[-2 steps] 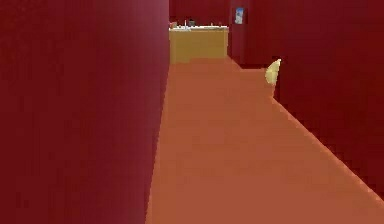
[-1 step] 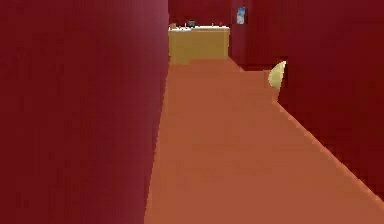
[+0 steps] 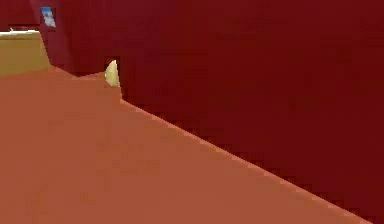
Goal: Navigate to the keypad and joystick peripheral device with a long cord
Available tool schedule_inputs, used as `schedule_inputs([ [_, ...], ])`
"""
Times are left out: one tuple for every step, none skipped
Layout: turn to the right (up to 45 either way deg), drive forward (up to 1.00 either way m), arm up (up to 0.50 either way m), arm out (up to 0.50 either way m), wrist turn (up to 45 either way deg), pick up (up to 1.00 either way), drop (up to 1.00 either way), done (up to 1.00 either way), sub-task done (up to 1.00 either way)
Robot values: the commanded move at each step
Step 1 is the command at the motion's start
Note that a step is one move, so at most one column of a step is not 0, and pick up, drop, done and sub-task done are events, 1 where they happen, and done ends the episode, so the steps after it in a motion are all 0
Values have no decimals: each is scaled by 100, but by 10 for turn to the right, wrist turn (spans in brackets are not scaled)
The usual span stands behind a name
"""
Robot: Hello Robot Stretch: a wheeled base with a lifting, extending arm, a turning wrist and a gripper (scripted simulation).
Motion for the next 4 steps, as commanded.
schedule_inputs([
  [420,0,0,0,0,0,0,0,0],
  [0,15,0,0,0,0,0,0,0],
  [-450,0,0,0,0,0,0,0,0],
  [-420,0,0,0,0,0,0,0,0],
])
